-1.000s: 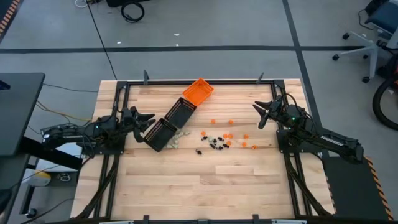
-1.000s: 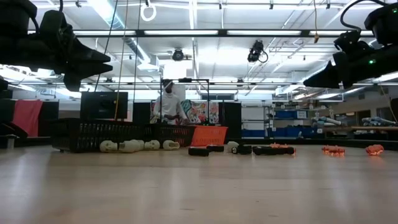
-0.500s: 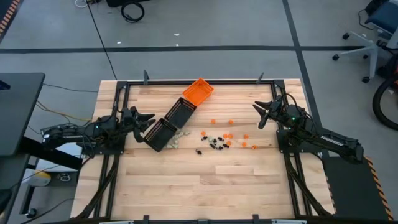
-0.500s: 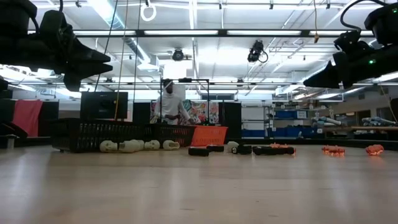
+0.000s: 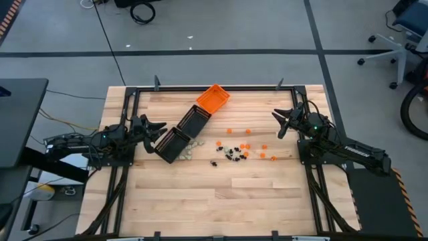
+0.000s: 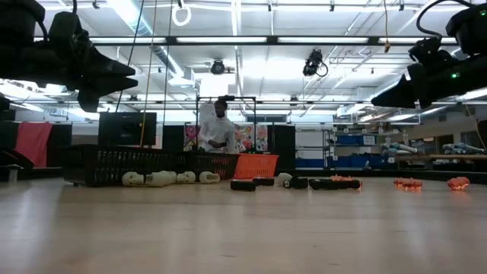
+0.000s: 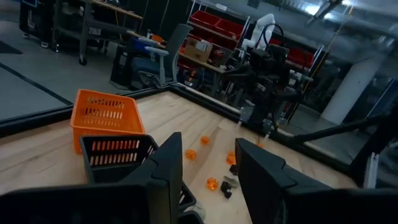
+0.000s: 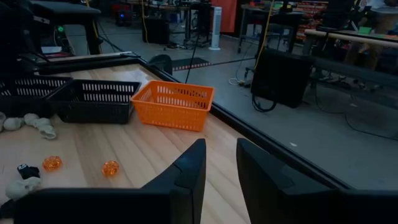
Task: Sort Halloween decoration
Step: Put the orange pumpkin toy into the orange bin
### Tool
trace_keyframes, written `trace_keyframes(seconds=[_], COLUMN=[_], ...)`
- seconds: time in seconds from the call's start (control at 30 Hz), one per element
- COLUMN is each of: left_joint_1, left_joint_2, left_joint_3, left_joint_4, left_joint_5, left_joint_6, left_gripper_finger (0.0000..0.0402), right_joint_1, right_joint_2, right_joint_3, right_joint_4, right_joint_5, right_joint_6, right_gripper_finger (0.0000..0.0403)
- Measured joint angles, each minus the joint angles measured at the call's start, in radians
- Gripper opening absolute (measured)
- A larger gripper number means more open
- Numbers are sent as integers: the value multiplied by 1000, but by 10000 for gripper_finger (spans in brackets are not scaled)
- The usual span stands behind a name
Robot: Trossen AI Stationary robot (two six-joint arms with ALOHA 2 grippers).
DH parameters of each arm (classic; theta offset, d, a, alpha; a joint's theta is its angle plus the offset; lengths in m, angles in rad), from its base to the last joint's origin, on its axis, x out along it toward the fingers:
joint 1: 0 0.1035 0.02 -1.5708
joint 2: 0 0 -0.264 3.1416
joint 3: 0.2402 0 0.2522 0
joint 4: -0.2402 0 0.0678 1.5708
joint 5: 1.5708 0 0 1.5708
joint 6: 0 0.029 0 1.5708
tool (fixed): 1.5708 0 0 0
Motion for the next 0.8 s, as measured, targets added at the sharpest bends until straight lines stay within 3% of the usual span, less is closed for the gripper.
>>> trace_keyframes(seconds=[0.17, 0.33, 0.53, 0.73, 0.8], left_joint_1=[0, 0, 0, 0, 0], left_joint_2=[0, 0, 0, 0, 0], left_joint_3=[0, 0, 0, 0, 0], left_joint_4=[81, 99, 106, 110, 112], left_joint_5=[0, 0, 0, 0, 0], left_joint_6=[-221, -243, -24, 354, 402], left_gripper_finger=[125, 125, 125, 125, 125], right_joint_1=[0, 0, 0, 0, 0], right_joint_2=[0, 0, 0, 0, 0], right_joint_3=[0, 0, 0, 0, 0], right_joint_4=[0, 0, 0, 0, 0], right_joint_5=[0, 0, 0, 0, 0], right_joint_6=[0, 0, 0, 0, 0], right_gripper_finger=[94, 94, 94, 94, 94])
